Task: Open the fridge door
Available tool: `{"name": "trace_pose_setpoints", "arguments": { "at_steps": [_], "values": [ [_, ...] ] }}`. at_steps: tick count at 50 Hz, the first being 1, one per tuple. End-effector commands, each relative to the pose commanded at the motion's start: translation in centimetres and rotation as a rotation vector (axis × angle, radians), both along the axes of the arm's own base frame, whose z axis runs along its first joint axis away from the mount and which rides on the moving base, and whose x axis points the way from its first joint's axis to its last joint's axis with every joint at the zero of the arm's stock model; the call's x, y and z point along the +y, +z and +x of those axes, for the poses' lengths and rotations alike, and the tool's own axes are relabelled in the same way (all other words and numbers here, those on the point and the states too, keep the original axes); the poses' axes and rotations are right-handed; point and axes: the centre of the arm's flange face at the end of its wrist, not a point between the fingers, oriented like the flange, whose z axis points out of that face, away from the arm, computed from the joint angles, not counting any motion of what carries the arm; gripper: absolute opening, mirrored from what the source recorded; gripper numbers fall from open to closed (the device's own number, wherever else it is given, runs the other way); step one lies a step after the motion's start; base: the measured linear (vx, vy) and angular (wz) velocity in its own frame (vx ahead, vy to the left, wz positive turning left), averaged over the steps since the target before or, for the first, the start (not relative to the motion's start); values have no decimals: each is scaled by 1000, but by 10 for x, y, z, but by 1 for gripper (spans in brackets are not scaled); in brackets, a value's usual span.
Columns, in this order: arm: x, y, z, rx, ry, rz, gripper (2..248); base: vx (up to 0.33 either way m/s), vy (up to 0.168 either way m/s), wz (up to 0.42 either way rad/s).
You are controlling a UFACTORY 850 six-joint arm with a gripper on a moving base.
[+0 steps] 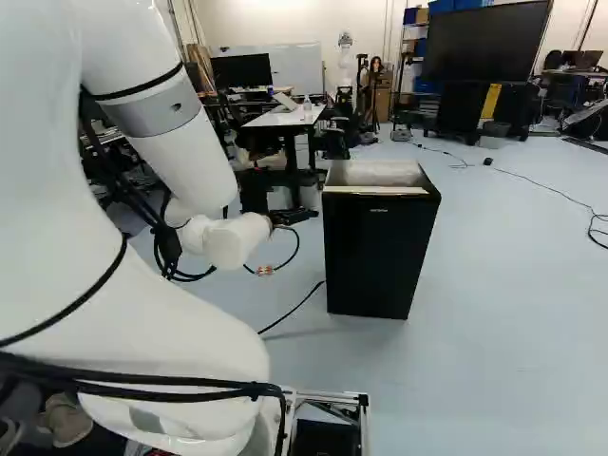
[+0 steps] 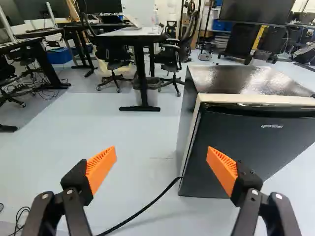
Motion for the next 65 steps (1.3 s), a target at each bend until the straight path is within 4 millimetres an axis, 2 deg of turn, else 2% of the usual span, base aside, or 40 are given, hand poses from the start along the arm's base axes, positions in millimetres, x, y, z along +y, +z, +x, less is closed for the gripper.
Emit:
{"name": "trace_pose_setpoints", "arguments": {
  "at_steps": [34,65],
  "values": [
    [22,1,44,8,-59,51,247,0,0,0],
    [34,-27,79,55,-193,97,247,0,0,0]
  ]
}}
